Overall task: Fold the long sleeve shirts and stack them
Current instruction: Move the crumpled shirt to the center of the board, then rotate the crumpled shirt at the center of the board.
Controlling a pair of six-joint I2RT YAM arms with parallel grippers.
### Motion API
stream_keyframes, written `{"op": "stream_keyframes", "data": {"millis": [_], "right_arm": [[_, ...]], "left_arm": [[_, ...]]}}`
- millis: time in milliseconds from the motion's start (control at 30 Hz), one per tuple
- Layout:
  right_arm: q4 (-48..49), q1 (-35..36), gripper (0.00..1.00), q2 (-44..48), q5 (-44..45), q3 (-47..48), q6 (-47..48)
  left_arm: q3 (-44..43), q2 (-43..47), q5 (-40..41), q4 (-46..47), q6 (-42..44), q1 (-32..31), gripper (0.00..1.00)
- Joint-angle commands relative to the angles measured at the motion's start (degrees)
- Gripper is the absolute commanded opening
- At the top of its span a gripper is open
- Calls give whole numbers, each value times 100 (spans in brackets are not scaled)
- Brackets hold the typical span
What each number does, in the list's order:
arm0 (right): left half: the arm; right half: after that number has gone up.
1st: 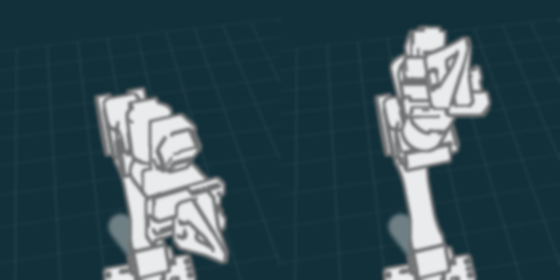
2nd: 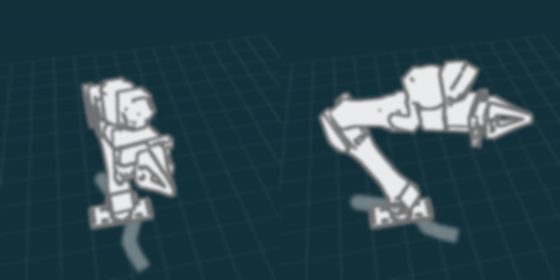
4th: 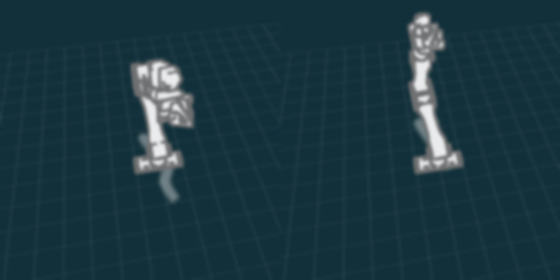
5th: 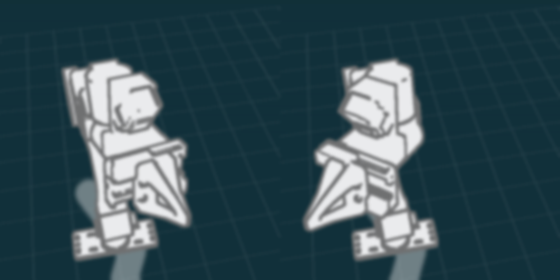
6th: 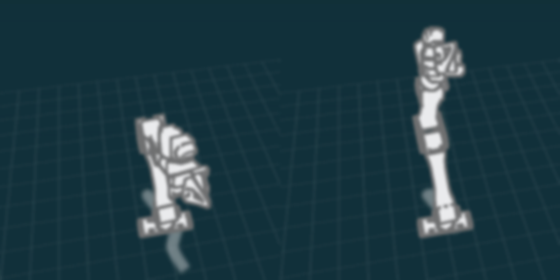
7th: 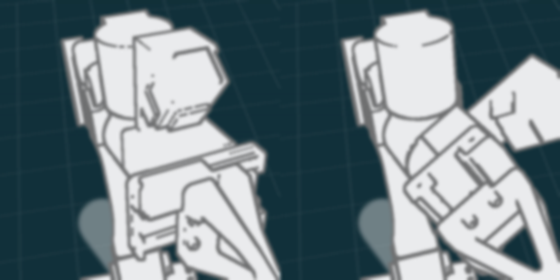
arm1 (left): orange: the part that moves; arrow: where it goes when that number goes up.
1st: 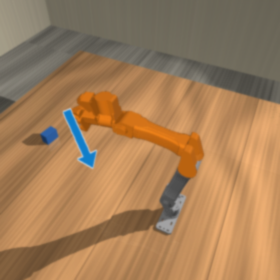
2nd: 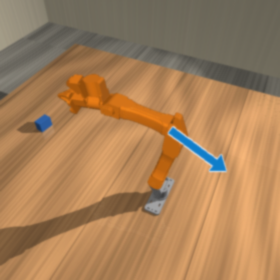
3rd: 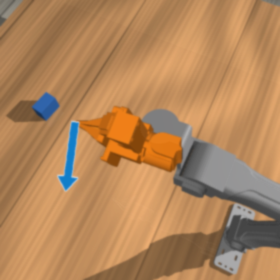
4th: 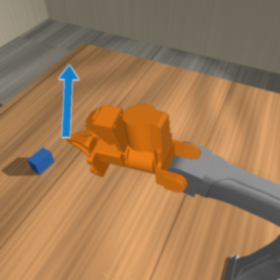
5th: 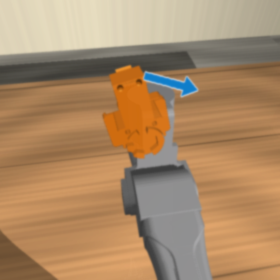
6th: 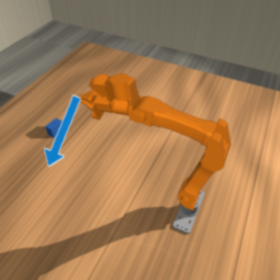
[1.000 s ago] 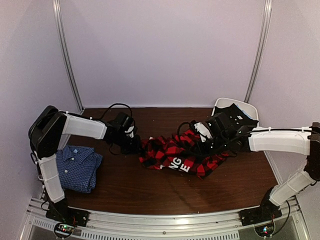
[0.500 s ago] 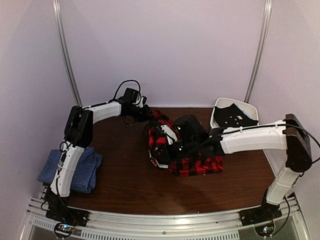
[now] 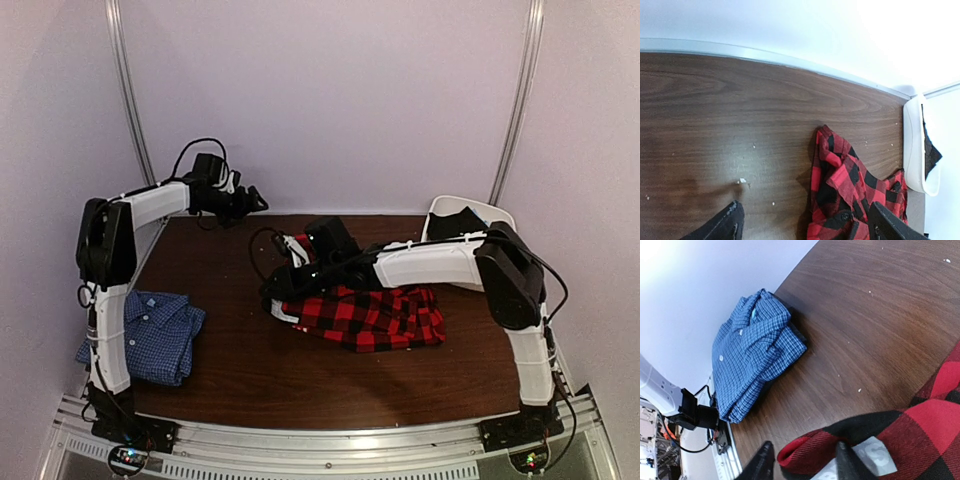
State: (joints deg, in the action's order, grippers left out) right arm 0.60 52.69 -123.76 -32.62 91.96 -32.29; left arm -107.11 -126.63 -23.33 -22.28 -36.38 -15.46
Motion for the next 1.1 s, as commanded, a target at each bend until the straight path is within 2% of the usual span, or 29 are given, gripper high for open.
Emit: {"op": "stream_keyframes", "data": {"millis": [0, 100, 167, 400, 533, 700, 900, 967, 1067], "right_arm": [[-310, -58, 56, 342, 129, 272, 332], [-657, -178, 69, 711, 510, 65, 618], [-792, -307, 73, 1000, 756, -221, 765], [-907, -1055, 78, 2074, 1492, -1509, 1136], [-1111, -1498, 78, 2239, 1930, -1972, 1336], [-1281, -1764, 78, 2310, 2571, -2431, 1621], [-1344, -1823, 78, 2430, 3095, -3022, 1550], [-1298, -1823, 78, 2480, 3169, -3311, 1449], [-1292, -1824, 77, 2547, 3410, -3637, 1344]], "left_arm": [[1019, 932, -52, 312, 76, -115, 88], [2114, 1598, -238, 825, -164, -136, 87], [2805, 2031, -319, 1106, -269, -183, 88], [4673, 3295, -192, 1413, -501, -694, 88], [5345, 3767, -16, 1539, -730, -1092, 88], [5687, 3941, 227, 1563, -975, -1676, 87], [5667, 3672, 412, 1631, -1132, -2007, 81], [5582, 3482, 404, 1649, -1143, -2059, 74], [5443, 3271, 432, 1639, -1139, -2075, 58]]}}
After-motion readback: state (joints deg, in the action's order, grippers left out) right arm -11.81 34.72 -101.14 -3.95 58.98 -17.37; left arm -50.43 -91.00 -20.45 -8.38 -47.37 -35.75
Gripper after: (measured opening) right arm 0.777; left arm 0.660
